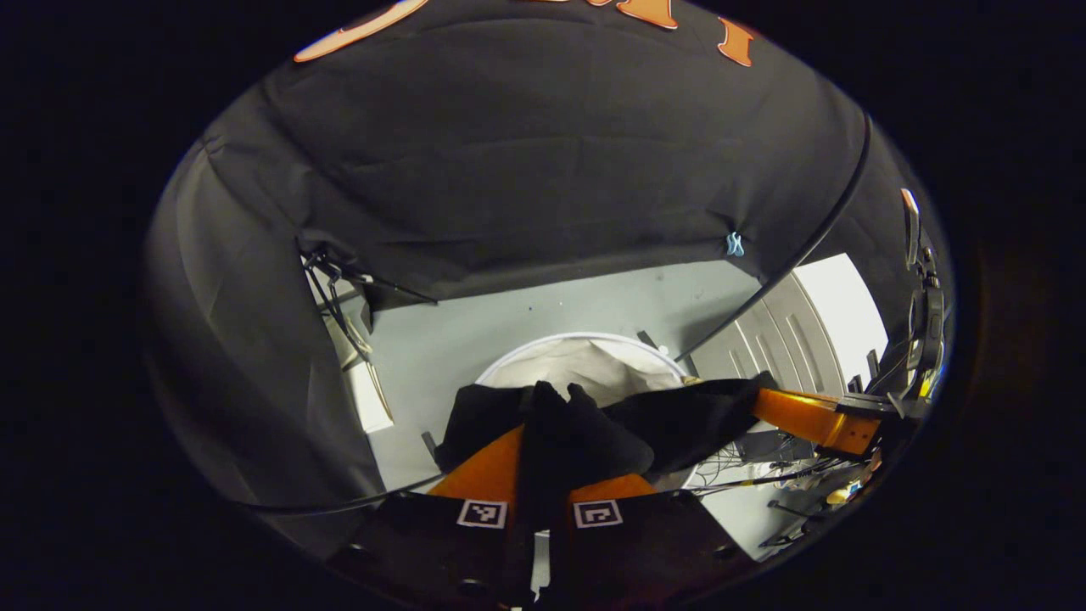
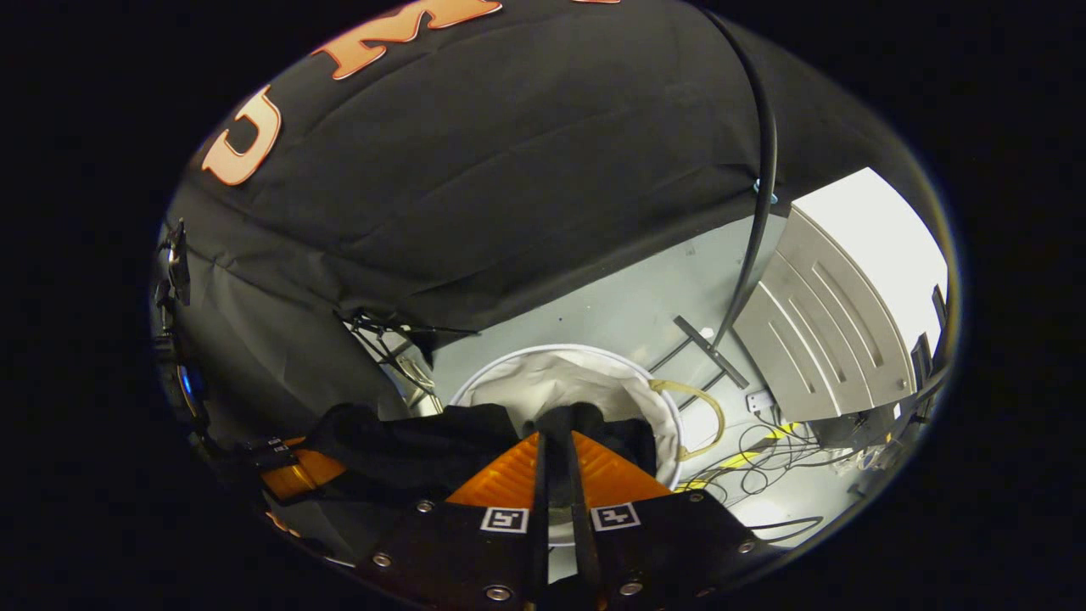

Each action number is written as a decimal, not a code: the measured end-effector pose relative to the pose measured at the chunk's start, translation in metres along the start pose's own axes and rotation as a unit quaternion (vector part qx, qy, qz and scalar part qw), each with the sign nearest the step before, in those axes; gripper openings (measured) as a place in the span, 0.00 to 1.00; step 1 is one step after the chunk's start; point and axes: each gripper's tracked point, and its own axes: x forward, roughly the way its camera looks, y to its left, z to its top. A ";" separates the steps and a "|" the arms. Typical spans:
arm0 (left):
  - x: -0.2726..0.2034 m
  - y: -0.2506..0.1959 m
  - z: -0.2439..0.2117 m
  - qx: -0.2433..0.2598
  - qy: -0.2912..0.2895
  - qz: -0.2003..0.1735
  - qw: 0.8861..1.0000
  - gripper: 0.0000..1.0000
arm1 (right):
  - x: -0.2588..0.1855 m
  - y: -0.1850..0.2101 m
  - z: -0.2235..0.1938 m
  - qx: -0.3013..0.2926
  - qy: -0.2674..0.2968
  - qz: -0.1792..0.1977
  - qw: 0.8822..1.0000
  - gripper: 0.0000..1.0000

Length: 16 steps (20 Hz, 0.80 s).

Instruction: Grasp the clothes on the hanger with both hands and then place them into the laundry hamper below.

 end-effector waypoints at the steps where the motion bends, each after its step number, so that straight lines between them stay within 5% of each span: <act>1: 0.003 -0.003 -0.004 -0.003 0.007 -0.005 1.000 0.16 | 0.000 0.000 0.002 -0.001 0.000 0.000 1.000 0.14; 2: 0.003 -0.006 -0.008 -0.005 0.011 -0.011 1.000 0.12 | -0.002 -0.001 0.003 -0.002 0.000 -0.001 1.000 0.07; 3: 0.001 -0.012 -0.008 -0.011 0.011 -0.021 1.000 0.25 | -0.002 -0.002 0.003 -0.003 -0.002 -0.002 1.000 0.23; 6: -0.002 -0.010 0.000 -0.011 0.001 -0.019 1.000 0.30 | -0.008 -0.007 0.004 -0.001 -0.002 -0.008 1.000 0.39; 8: -0.009 -0.011 0.002 -0.011 -0.007 -0.015 1.000 0.70 | -0.013 -0.008 0.005 -0.001 -0.005 -0.009 1.000 0.64; 9: -0.013 -0.012 0.004 -0.015 -0.008 -0.015 1.000 0.89 | -0.018 -0.011 0.005 -0.003 -0.006 -0.012 1.000 0.56; 11: -0.015 -0.009 0.002 -0.026 -0.008 -0.013 1.000 0.87 | -0.031 -0.018 0.007 -0.004 -0.017 -0.018 1.000 0.64; 12: -0.019 -0.013 -0.002 -0.033 -0.006 -0.016 0.999 0.90 | -0.036 -0.022 0.014 -0.004 -0.026 -0.019 0.999 0.77; 13: -0.023 -0.012 -0.002 -0.040 -0.008 -0.013 0.999 0.94 | -0.043 -0.026 0.018 -0.006 -0.032 -0.021 0.999 0.74; 14: -0.027 -0.010 -0.002 -0.046 -0.013 -0.010 0.999 0.96 | -0.051 -0.031 0.021 -0.013 -0.036 -0.023 0.999 0.90; 16: -0.038 -0.008 -0.002 -0.054 -0.020 0.001 0.998 1.00 | -0.066 -0.039 0.027 -0.033 -0.044 -0.030 0.998 0.94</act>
